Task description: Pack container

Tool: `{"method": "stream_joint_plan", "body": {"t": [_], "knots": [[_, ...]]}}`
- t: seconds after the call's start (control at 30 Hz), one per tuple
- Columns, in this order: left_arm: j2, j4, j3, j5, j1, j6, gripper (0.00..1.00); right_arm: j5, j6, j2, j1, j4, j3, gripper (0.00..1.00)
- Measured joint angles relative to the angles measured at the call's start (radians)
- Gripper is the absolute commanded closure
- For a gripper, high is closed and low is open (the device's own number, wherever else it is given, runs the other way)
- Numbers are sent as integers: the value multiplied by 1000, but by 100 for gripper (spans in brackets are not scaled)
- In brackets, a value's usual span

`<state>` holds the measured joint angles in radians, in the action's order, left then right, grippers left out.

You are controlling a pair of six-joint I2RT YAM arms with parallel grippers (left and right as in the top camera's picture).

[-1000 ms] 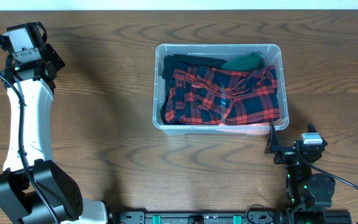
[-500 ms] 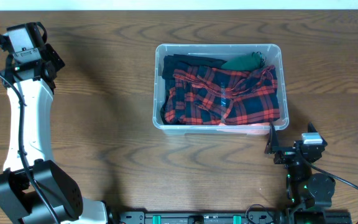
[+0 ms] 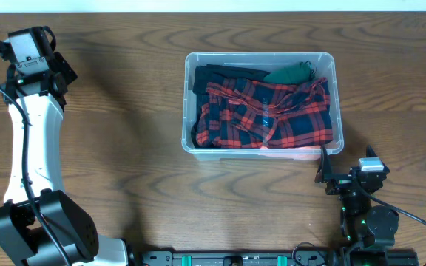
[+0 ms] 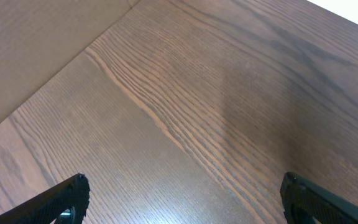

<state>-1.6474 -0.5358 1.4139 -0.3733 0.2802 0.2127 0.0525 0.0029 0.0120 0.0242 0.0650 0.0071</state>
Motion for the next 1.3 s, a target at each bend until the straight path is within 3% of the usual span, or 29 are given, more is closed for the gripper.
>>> {"method": "stream_joint_plan", "body": {"t": [0.43, 0.97, 1.3], "knots": [[45, 1, -69, 0, 0, 0, 2, 0, 0, 0, 0, 0, 0, 1], [414, -9, -664, 0, -35, 0, 2, 0, 0, 0, 0, 0, 0, 1], [603, -6, -898, 0, -35, 0, 2, 0, 0, 0, 0, 0, 0, 1]]}}
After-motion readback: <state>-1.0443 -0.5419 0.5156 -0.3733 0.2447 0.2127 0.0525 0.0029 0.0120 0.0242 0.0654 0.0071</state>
